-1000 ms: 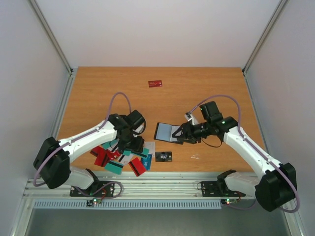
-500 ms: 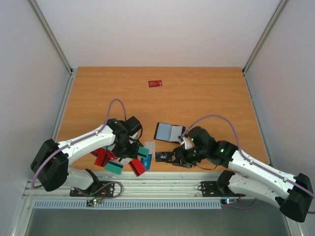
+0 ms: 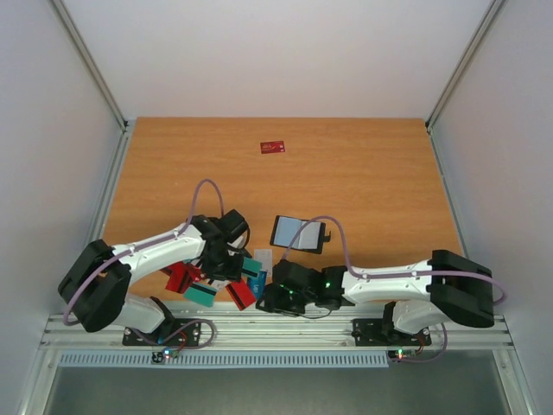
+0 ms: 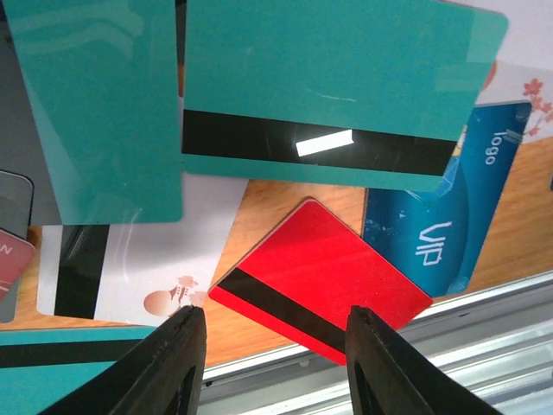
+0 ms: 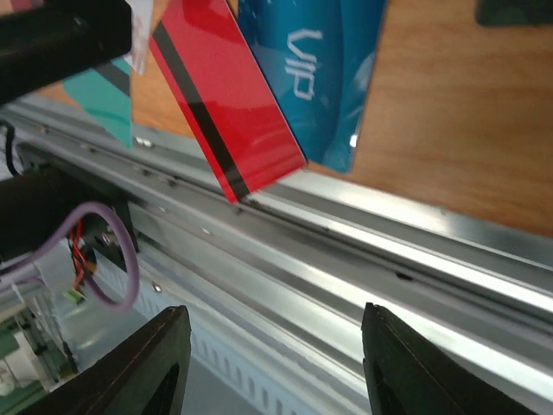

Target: Put the credit cards into the card holder

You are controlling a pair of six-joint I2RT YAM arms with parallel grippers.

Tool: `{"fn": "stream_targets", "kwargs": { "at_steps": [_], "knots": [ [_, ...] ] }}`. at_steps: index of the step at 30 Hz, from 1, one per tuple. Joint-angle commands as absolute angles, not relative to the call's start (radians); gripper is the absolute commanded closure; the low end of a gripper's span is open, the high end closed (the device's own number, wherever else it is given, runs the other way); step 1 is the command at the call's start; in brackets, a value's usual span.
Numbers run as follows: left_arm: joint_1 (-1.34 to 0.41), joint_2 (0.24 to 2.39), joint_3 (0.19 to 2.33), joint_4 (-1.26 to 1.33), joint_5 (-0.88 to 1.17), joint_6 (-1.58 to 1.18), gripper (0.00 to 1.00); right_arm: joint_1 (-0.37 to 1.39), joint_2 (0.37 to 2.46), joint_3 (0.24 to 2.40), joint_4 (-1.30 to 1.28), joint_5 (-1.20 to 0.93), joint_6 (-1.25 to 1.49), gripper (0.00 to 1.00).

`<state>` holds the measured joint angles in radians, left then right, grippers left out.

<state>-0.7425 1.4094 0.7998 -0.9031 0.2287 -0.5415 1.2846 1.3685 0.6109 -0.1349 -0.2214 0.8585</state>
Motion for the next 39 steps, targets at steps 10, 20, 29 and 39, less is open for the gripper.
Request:
{"fn": "stream_targets", "kwargs": {
  "at_steps": [10, 20, 29, 39],
  "knots": [
    [-0.712, 1.456, 0.755, -0.794, 0.221, -0.572, 0.55, 1.323, 1.528, 0.600, 0.157, -0.135, 0.997, 0.44],
    [-0.707, 1.469, 0.749, -0.798, 0.213, -0.577, 0.58, 1.348, 1.620, 0.549, 0.297, -0.078, 1.098, 0.46],
    [-0.706, 1.481, 0.733, -0.782, 0.225, -0.578, 0.63, 1.353, 1.692, 0.549, 0.395, -0.060, 1.116, 0.48],
    [-0.707, 1.512, 0.715, -0.775, 0.234, -0.587, 0.65, 1.359, 1.762, 0.539, 0.518, -0.028, 1.160, 0.52]
  ]
}}
